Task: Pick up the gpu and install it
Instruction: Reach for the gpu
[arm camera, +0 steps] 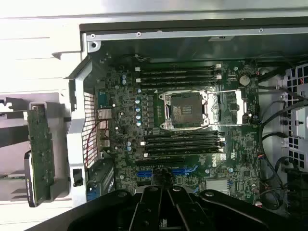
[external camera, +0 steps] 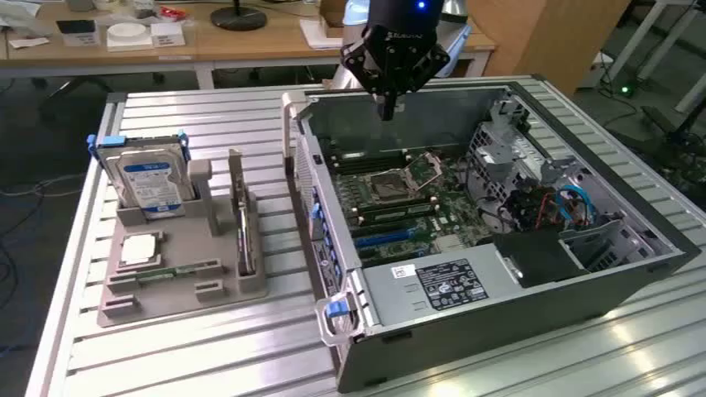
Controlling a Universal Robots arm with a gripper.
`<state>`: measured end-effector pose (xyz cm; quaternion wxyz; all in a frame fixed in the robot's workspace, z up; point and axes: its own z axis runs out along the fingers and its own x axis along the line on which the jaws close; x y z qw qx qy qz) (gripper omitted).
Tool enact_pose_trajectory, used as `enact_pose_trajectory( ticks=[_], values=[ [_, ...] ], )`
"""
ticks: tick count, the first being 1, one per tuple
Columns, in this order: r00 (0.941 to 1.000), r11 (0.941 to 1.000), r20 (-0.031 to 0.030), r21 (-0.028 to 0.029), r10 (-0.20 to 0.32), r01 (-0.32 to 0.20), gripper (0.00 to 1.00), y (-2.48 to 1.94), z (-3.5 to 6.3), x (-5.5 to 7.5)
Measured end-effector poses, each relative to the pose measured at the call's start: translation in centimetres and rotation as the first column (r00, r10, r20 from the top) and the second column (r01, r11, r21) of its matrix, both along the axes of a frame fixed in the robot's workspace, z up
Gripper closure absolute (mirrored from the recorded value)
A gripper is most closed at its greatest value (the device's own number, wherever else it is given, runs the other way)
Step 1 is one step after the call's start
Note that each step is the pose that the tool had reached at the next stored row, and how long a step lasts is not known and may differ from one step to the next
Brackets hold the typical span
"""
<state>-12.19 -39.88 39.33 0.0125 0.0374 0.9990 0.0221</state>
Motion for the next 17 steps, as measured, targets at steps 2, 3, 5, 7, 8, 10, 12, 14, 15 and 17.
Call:
enact_pose_trajectory(
  ticks=[2,3,5,7,8,10,12,14,15,17],
  values=[
    [1.0,1.0,0.0,-0.0001,0.0,0.0,0.89,0.0,0.0,0.0],
    [1.0,1.0,0.0,0.0,0.0,0.0,0.89,0.0,0.0,0.0],
    [1.0,1.0,-0.0001,-0.0001,0.0,0.0,0.89,0.0,0.01,-0.1],
    [1.0,1.0,-0.0001,-0.0001,0.0,0.0,0.89,0.0,0.01,-0.3],
    [1.0,1.0,0.0,-0.0001,0.0,0.0,0.89,0.0,0.0,-0.4],
    [1.0,1.0,0.0,-0.0001,0.0,0.0,0.89,0.0,0.0,-0.8],
    [1.0,1.0,0.0,0.0,0.0,0.0,0.89,0.0,0.0,-1.1],
    [1.0,1.0,0.0,0.0,0.0,0.0,0.89,0.0,0.0,-1.5],
    [1.0,1.0,0.0,0.0,0.0,0.0,0.89,0.0,0.0,-1.6],
    [1.0,1.0,0.0,0.0,0.0,0.0,0.89,0.0,0.0,-2.0]
  ],
)
